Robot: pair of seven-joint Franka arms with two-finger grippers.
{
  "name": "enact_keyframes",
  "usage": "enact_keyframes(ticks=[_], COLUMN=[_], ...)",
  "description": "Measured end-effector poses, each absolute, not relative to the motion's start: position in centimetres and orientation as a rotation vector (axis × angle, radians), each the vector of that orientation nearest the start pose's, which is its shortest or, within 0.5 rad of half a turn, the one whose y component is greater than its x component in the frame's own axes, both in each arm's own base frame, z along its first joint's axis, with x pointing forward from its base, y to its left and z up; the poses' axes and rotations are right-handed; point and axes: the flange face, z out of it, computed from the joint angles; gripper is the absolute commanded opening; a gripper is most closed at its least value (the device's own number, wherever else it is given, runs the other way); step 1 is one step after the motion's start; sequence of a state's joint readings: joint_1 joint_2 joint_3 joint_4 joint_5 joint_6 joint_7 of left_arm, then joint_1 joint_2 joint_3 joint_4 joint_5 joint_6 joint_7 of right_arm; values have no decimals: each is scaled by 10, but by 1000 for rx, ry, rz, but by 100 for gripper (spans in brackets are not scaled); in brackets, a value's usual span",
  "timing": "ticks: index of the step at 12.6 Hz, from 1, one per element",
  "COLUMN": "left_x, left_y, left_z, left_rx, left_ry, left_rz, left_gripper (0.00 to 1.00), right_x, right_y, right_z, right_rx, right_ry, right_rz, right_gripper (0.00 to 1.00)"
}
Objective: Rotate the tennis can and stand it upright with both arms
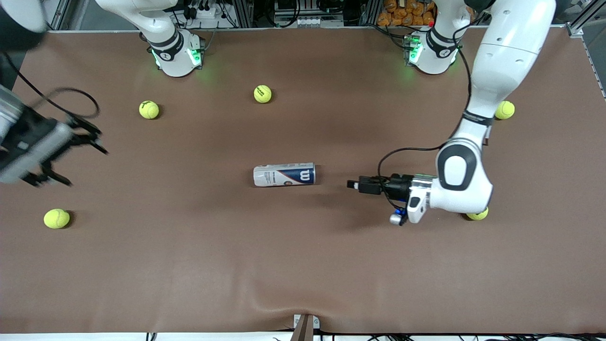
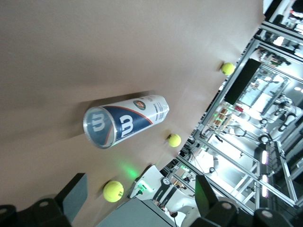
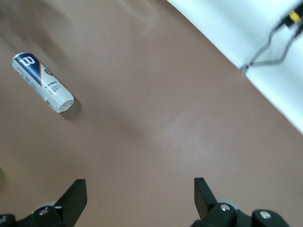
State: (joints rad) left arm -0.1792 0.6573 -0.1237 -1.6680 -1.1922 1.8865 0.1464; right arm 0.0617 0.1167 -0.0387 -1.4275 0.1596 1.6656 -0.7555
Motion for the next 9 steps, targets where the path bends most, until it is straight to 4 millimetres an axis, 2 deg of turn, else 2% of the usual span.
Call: enact_keyframes(ticks=[2,4,6,9], left_x=[594,570,559,555], left_y=[-268,-275,-278,-285], left_z=[212,185,172,165], left_rx=[1954,1937,1945,1885], left_ry=[243,227,191,185], left_rz=[-485,-437,-377,-302], left_gripper=[100,59,63,62], right_x=[574,550,534,521], right_y=[4,-6,-8,-10], right_z=[661,680,685,677], right_rx=[-2869,-2935,-2986,-3056], right_ry=[-970,-769,-543,-223], right_rz=[-220,-168,-86,88], right_gripper=[100,100,100,100])
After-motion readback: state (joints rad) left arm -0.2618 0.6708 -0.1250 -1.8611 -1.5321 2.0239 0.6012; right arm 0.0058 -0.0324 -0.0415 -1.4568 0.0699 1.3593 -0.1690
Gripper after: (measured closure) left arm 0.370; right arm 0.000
